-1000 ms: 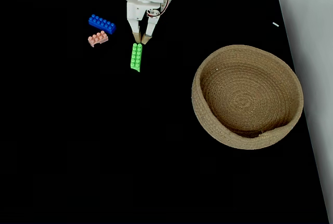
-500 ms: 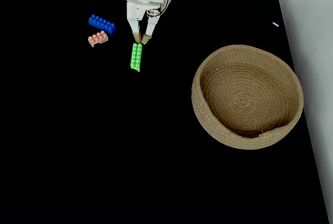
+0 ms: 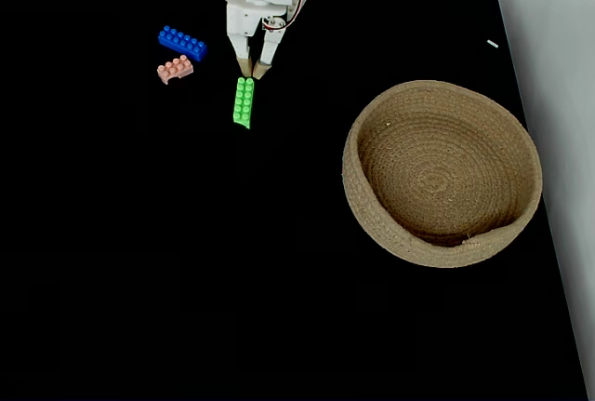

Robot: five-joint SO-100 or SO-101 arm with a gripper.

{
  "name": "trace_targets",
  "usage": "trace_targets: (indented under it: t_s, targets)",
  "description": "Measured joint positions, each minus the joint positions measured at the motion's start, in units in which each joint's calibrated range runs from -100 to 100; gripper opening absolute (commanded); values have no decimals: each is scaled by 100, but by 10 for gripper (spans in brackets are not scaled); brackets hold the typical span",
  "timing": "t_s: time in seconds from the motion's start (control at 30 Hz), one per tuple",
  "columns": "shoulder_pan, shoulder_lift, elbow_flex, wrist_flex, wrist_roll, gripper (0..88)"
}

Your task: Place the lego blocks in the tray

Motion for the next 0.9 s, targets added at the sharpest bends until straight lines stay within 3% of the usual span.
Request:
trace_targets:
  t_s: [0.33,0.63,0.9]
  targets:
    - [0,0,0,0,0,0]
    - [0,0,0,0,283,0]
    - [0,0,-88,-106,-112,182]
